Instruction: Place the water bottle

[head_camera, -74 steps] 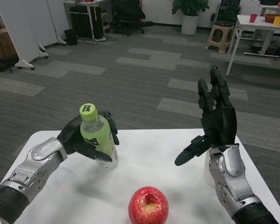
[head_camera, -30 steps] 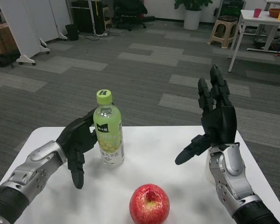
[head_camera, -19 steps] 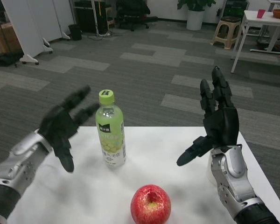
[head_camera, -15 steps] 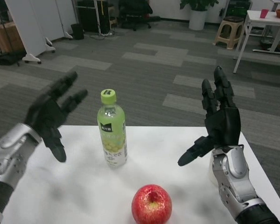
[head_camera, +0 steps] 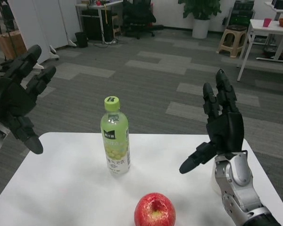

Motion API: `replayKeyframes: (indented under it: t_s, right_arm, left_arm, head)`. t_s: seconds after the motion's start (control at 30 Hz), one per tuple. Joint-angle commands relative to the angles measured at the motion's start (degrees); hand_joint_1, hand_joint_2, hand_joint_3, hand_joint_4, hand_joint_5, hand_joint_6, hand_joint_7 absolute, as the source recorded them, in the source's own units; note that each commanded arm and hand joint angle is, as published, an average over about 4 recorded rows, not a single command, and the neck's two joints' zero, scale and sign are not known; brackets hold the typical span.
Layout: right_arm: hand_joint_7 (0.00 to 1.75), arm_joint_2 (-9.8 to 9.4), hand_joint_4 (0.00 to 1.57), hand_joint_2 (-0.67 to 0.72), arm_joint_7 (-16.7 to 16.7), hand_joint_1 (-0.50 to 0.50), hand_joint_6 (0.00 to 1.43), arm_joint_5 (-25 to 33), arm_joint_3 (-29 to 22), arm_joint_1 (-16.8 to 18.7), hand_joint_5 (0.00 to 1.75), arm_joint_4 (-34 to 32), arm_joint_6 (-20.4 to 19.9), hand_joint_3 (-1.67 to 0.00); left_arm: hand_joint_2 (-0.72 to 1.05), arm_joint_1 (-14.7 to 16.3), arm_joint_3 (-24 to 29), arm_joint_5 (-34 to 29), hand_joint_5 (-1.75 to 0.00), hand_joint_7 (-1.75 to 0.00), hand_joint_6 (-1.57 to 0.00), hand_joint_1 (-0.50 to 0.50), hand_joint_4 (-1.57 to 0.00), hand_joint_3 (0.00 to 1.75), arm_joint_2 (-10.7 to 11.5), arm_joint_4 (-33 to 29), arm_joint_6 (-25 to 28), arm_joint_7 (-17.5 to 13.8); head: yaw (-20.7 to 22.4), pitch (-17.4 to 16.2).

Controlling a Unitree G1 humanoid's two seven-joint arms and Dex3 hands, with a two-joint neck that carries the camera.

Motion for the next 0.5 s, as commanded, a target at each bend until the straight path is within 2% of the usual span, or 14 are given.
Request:
replayKeyframes:
  t_s: [0.03, 0.1, 0.5]
  right_arm:
    - [0.0, -0.75, 0.0, 0.72, -0.17, -0.46, 0.0, 0.06, -1.11, -0.62, 0.0, -1.79, 0.25, 0.0]
    - [0.0, -0.84, 0.0, 0.72, -0.17, -0.46, 0.0, -0.02, -1.51, -0.62, 0.0, -2.5, 0.38, 0.0]
    - [0.0, -1.56, 0.0, 0.72, -0.17, -0.46, 0.0, -0.82, -3.41, -0.62, 0.0, -5.62, 1.08, 0.0]
  left_arm:
    - [-0.72, 0.43, 0.76, -0.41, -0.15, 0.0, 0.0, -0.48, 0.0, 0.09, 0.25, -1.55, 0.67, 0.49]
    - [-0.72, 0.48, 0.67, -0.5, -0.1, 0.0, 0.0, -0.48, 0.0, 0.09, 0.16, -1.82, 0.85, 0.49]
    - [-0.64, 0.83, -0.42, -0.73, -0.1, 0.0, 0.0, -0.48, 0.0, 0.09, -0.15, -1.95, 1.02, 0.67]
  head:
    - [-0.23, 0.56]
    - [-0.47, 0.97]
    - [-0.79, 1.94]
